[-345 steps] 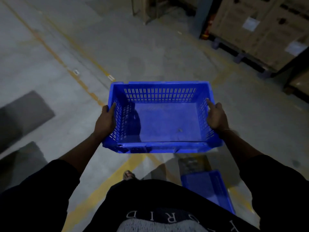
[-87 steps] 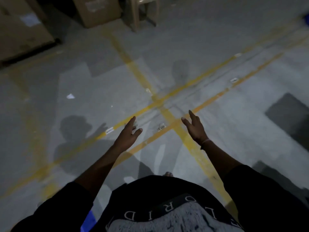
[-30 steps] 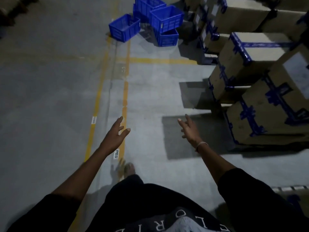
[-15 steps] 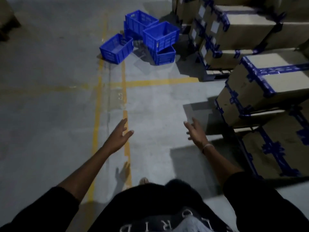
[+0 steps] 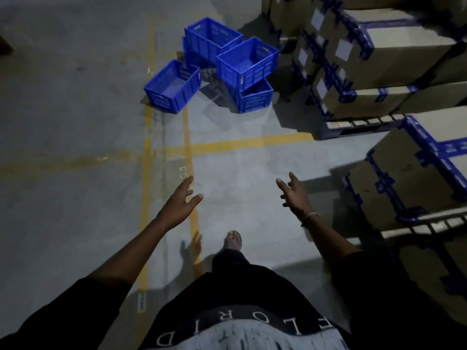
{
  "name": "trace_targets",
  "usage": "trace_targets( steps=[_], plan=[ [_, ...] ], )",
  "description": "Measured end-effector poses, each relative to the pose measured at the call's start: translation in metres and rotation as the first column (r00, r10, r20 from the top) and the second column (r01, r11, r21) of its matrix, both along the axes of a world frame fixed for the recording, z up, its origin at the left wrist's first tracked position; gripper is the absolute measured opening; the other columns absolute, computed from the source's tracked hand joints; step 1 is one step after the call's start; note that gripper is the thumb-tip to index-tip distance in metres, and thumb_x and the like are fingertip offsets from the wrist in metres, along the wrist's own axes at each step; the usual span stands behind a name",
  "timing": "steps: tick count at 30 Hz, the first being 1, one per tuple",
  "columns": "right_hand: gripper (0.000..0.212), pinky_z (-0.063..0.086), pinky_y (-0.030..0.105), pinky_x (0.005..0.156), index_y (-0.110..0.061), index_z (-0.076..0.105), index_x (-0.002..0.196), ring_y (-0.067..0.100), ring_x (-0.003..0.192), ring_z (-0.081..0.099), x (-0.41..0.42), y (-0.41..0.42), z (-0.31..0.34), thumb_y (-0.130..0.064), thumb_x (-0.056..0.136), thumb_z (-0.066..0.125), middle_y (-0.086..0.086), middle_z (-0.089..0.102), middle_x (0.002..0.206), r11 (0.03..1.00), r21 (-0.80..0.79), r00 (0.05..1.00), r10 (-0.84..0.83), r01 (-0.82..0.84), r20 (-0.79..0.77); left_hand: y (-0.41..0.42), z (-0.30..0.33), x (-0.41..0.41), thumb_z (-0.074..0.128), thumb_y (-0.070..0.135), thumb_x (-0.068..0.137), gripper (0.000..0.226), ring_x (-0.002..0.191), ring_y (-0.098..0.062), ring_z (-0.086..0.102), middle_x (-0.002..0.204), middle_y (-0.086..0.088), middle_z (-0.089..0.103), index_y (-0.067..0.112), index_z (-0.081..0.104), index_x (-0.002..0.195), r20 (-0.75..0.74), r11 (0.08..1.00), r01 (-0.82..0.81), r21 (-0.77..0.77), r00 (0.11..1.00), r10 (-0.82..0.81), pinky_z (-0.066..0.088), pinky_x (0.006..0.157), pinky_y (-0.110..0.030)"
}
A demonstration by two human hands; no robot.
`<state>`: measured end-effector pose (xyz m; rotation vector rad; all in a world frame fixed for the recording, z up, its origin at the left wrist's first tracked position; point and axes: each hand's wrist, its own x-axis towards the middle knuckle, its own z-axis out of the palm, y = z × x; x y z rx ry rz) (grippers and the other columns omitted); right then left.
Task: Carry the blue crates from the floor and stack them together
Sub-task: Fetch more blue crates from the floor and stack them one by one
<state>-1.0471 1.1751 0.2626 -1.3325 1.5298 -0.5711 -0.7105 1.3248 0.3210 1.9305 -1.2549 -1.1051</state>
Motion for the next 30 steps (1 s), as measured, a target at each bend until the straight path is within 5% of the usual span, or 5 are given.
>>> trace_targets(
  steps=[6,9,14,20,30],
  plan=[
    [0.102,0.058,0.046,0.087,-0.033,0.025,0.154,0.031,0.125,0.054,0.064,-0.141,0.023,-0.083,0.071,0.057,0.001,0.033,0.151,1.000,0.020,1.000,0.008,-0.008,0.019,-0.141,0.012,0.063,0.059,0.039,0.100,0.073,0.144,-0.015,0.040,0.165,0.003,0.027,0.032,0.020,0.160,0.019,0.999,0.046,-0.025,0.999,-0.045,0.044,0.100,-0.029],
    [0.097,0.059,0.038,0.074,-0.033,0.023,0.155,0.032,0.126,0.052,0.091,-0.202,0.037,-0.078,0.076,0.058,0.002,0.030,0.154,0.999,0.013,0.999,0.045,-0.045,0.010,-0.206,0.017,0.086,0.059,0.036,0.100,0.072,0.144,-0.017,0.040,0.165,-0.004,0.027,0.030,0.020,0.160,-0.015,1.000,-0.017,-0.018,1.000,0.017,0.044,0.095,-0.026],
    [0.107,0.048,0.057,0.101,-0.037,0.025,0.152,0.031,0.126,0.054,0.124,-0.310,0.042,-0.090,0.064,0.055,0.001,0.033,0.152,0.999,-0.015,0.999,0.041,-0.041,-0.019,-0.310,0.016,0.113,0.059,0.038,0.100,0.072,0.144,-0.016,0.040,0.165,-0.002,0.028,0.032,0.020,0.160,-0.068,0.999,-0.028,-0.045,0.997,0.025,0.048,0.106,-0.041],
    [0.101,0.048,0.056,0.102,-0.036,0.024,0.153,0.030,0.126,0.054,0.165,-0.454,0.036,-0.084,0.071,0.056,0.001,0.031,0.155,0.999,-0.030,0.999,0.009,-0.010,-0.032,-0.470,0.001,0.152,0.058,0.036,0.101,0.070,0.143,-0.014,0.040,0.166,-0.001,0.024,0.030,0.020,0.160,-0.072,0.999,0.014,-0.053,0.997,-0.018,0.041,0.100,-0.029],
    [0.090,0.042,0.060,0.106,-0.051,0.025,0.147,0.033,0.144,0.033,0.220,-0.678,0.048,-0.087,0.071,0.056,-0.006,0.015,0.163,0.998,-0.016,0.997,-0.057,0.057,-0.058,-0.737,0.003,0.215,0.060,0.034,0.101,0.072,0.143,-0.019,0.041,0.163,-0.002,0.029,0.026,0.021,0.160,-0.072,0.991,0.136,0.004,0.988,-0.135,0.044,0.106,-0.036]
  ],
)
